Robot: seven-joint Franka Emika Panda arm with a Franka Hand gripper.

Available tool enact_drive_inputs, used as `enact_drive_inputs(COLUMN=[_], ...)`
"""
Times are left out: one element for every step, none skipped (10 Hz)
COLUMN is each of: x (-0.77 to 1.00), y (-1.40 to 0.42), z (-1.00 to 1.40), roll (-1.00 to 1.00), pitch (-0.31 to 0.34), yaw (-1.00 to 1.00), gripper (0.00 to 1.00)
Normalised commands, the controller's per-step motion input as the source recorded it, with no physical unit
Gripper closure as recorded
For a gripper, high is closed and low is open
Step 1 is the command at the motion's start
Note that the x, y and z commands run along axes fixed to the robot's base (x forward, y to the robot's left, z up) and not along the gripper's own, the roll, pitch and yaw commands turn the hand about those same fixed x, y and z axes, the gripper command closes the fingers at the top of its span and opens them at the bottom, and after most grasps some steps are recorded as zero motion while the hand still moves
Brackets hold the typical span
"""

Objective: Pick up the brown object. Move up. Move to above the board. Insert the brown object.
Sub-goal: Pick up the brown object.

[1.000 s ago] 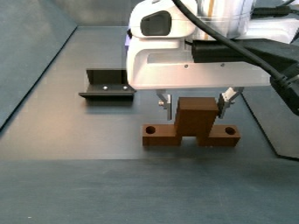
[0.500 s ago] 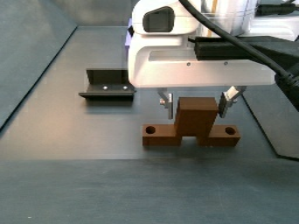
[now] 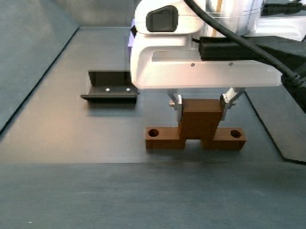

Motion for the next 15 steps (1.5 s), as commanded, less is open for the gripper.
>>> enact_drive_inputs(x=[0.00,0.00,0.00,0.00,0.00,0.00,0.00,0.00,0.00,0.00,0.00,0.00,0.00,0.00,0.00], y=[0.00,0.00,0.00,0.00,0.00,0.00,0.00,0.00,0.00,0.00,0.00,0.00,0.00,0.00,0.00], z=[0.00,0.00,0.00,0.00,0.00,0.00,0.00,0.00,0.00,0.00,0.00,0.00,0.00,0.00,0.00], roll=[0.00,0.00,0.00,0.00,0.00,0.00,0.00,0.00,0.00,0.00,0.00,0.00,0.00,0.00,0.00], pitch=[0.000,0.000,0.000,0.000,0.000,0.000,0.000,0.000,0.000,0.000,0.000,0.000,0.000,0.000,0.000], yaw=[0.00,0.00,0.00,0.00,0.00,0.00,0.00,0.00,0.00,0.00,0.00,0.00,0.00,0.00,0.00], gripper=[1.00,1.00,1.00,1.00,1.00,1.00,1.00,1.00,1.00,1.00,1.00,1.00,1.00,1.00,1.00])
